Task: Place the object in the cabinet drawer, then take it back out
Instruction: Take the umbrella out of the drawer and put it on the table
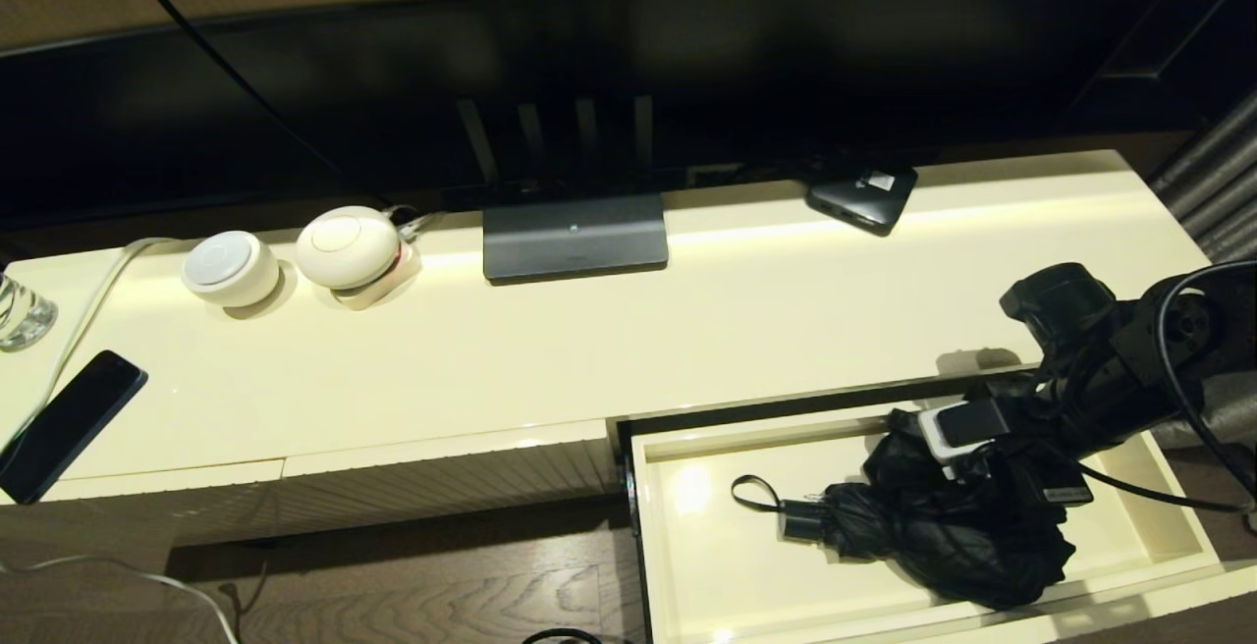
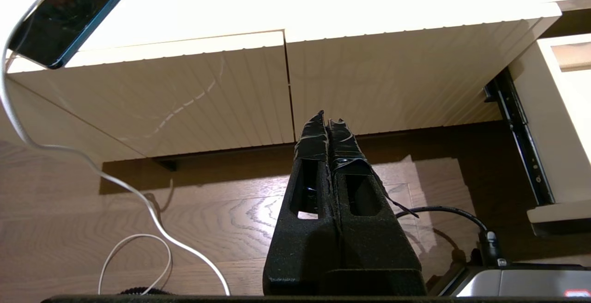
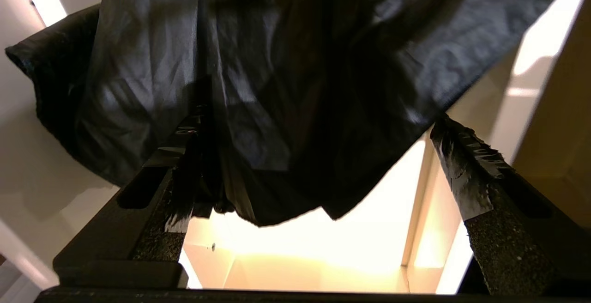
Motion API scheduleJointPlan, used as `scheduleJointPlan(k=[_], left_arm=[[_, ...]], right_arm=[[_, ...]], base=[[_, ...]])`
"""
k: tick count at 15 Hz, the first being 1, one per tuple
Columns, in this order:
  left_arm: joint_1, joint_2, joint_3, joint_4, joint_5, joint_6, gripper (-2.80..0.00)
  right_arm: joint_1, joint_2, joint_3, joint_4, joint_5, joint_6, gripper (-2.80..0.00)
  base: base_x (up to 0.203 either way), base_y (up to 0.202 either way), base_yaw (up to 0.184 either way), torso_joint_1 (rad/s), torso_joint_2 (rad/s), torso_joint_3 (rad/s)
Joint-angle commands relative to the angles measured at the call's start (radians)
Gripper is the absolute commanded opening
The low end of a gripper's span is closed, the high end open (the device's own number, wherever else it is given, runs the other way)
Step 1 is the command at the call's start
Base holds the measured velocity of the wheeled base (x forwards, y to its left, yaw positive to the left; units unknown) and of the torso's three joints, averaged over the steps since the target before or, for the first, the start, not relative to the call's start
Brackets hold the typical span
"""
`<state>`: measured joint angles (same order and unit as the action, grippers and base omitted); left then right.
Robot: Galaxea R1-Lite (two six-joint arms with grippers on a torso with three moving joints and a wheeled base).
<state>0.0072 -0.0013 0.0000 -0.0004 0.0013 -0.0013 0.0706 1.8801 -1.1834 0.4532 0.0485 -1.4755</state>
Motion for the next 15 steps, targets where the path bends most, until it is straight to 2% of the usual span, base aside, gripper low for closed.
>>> scheduleJointPlan(k=[1, 15], left_arm=[[0.000, 0.001, 0.003, 0.000, 0.000, 0.000, -2.80], [0.000, 0.001, 0.003, -0.001, 0.000, 0.000, -2.80]], right_arm=[[0.005, 0.021, 0.001, -0.001, 0.001, -0.006, 0.00], [0.023, 0.096, 0.030, -0.062, 0.004, 0.004, 0.00]], base=[[0.000, 0.000, 0.000, 0.000, 0.00, 0.000], [0.000, 0.000, 0.000, 0.000, 0.00, 0.000]])
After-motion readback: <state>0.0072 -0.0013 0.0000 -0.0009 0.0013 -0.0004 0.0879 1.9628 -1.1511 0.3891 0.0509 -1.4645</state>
